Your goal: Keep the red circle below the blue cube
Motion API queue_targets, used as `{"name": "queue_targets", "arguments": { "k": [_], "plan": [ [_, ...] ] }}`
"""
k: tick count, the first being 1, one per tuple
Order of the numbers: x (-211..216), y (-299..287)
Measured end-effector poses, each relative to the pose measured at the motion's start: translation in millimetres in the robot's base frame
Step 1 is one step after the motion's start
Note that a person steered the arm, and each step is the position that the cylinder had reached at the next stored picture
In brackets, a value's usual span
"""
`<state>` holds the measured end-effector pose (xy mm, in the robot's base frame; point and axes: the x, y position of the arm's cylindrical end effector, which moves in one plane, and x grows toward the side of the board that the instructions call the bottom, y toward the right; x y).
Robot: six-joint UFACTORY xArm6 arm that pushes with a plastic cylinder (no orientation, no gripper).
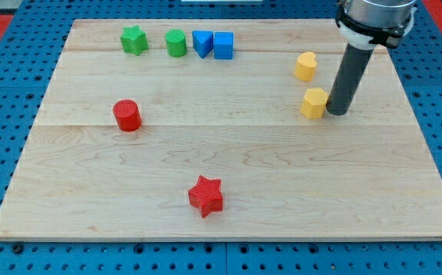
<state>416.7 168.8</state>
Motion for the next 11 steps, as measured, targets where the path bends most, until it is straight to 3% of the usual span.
{"name": "queue_targets", "arguments": {
  "k": [1,2,3,4,5,6,7,9,10,11],
  "plan": [
    [0.0,-7.4],
    [51.9,-28.6],
    [73.3,-133.0],
    [73.6,-264.9],
    [64.5,-357.0],
    [28.1,-373.9],
    [4.2,-333.4],
    [9.6,-228.8],
    [11.8,-205.4],
    [10.7,-250.7]
  ]
}}
